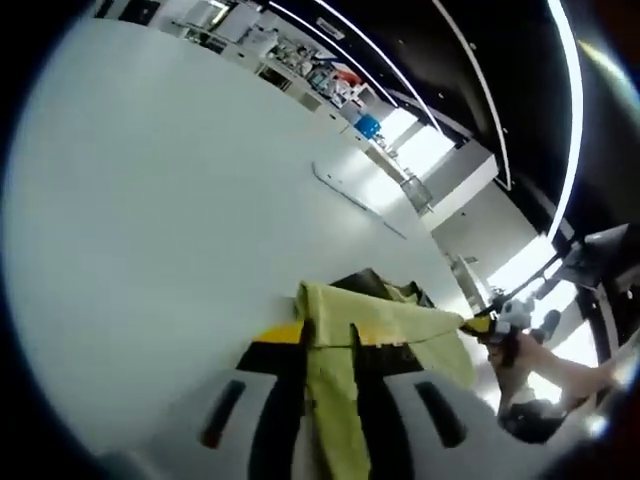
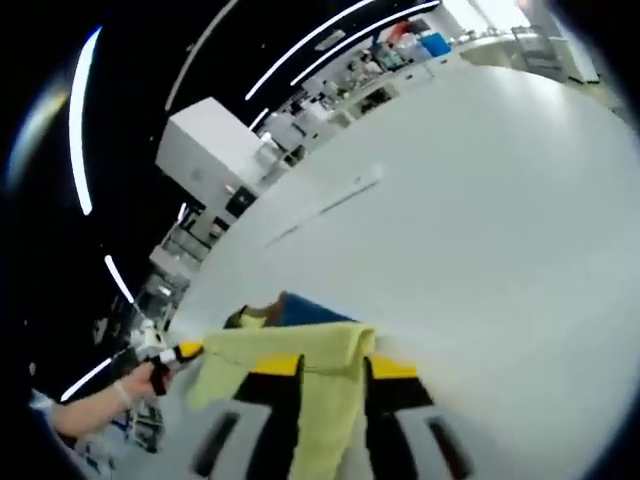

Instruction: Fold the garment on the visible template until the final outline fits inside the template.

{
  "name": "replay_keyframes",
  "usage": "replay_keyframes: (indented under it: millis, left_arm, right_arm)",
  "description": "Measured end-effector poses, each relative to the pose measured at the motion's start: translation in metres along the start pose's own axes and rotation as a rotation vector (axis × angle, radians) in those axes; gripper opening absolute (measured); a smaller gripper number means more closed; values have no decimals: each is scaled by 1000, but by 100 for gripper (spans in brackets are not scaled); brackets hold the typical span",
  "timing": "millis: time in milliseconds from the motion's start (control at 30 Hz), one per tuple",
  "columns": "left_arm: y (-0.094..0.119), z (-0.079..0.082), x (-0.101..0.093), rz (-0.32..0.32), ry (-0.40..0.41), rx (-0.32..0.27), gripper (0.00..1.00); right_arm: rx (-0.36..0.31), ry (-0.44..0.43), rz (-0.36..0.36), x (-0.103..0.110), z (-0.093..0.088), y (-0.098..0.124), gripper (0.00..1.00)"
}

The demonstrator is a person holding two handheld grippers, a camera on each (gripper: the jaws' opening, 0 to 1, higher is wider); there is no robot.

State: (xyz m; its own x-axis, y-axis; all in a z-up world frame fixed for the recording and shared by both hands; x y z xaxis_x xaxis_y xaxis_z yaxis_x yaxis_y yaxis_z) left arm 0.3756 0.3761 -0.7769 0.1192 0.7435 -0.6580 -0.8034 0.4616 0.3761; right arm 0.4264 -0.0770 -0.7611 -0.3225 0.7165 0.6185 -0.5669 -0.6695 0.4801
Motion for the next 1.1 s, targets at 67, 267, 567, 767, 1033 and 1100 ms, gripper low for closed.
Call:
replay_keyframes:
  millis: [67,267,567,767,1033,1100]
  left_arm:
    - [1,1,-1,-21,-28,-2,26]
    - [5,5,0,-59,-194,-3,65]
    - [12,-3,-22,-152,-463,119,99]
    - [8,-13,-34,-198,-542,221,98]
    - [4,-11,-34,-223,-522,227,94]
    - [3,-11,-34,-227,-519,224,93]
  right_arm:
    - [-3,38,9,4,-1,1,36]
    - [-9,226,26,6,1,4,69]
    - [4,391,36,7,1,1,100]
    - [58,460,38,10,-8,-2,100]
    - [81,459,69,21,-19,2,100]
    - [79,461,90,23,-21,1,100]
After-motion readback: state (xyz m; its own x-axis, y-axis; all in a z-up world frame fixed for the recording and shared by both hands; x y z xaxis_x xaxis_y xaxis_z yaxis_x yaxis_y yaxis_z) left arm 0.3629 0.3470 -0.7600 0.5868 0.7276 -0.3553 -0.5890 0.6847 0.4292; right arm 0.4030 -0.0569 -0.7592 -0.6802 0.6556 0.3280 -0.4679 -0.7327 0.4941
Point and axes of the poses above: the point that each gripper's makers call its tool centre point, and the gripper's own axes: y roughly backward along the fingers, x roughly to its left, z roughly out of its top, the point moved 10 cm from there along y, roughly backward along the fingers, and after that the axes turned 4 degrees about -x, right-handed, at the moved point
